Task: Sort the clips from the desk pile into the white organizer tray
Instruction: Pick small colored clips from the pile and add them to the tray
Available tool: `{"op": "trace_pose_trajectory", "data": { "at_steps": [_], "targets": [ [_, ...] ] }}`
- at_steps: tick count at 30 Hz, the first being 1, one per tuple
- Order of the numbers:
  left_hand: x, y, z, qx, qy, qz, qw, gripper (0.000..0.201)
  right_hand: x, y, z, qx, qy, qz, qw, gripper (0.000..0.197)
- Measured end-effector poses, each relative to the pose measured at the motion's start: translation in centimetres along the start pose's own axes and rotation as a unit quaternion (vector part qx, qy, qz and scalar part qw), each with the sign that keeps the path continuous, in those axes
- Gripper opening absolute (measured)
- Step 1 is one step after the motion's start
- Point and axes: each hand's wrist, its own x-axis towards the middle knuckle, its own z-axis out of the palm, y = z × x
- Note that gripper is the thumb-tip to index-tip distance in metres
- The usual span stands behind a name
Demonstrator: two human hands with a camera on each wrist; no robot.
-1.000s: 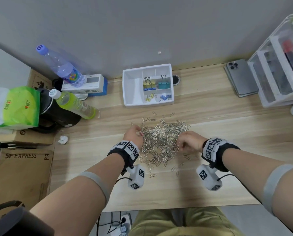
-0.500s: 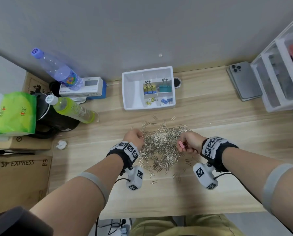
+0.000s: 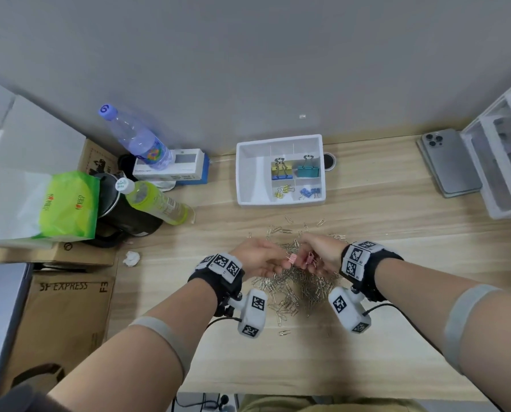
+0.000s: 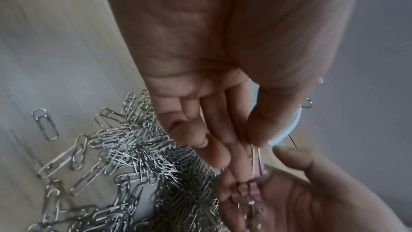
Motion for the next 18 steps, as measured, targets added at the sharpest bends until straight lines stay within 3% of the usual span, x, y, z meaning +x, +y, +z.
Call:
{"op": "trace_pose_trajectory", "data": {
  "at_steps": [5,10,12,18],
  "targets": [
    [0.5,0.3,0.7,0.008,-0.007,0.031,0.999,0.009,0.3,-0.8,0.7,0.065,-0.031,-0.001,0.997,0.047],
    [1.4,0.9,0.4,0.117,0.125,0.057,0.984,0.015,-0.3,-1.4,-0.2,0.092,-0.019,0.011,0.996,0.023],
    [2.0,1.6,-0.1,0.124,0.146,0.058,0.98,0.022,-0.5,-1.8,-0.8,0.099,-0.015,0.012,0.995,0.022],
    [3.1,3.5,-1.9,0.136,0.179,0.02,0.974,0.013,-1.1,-5.6,-4.1,0.176,0.044,-0.101,0.978,0.013]
  ]
}}
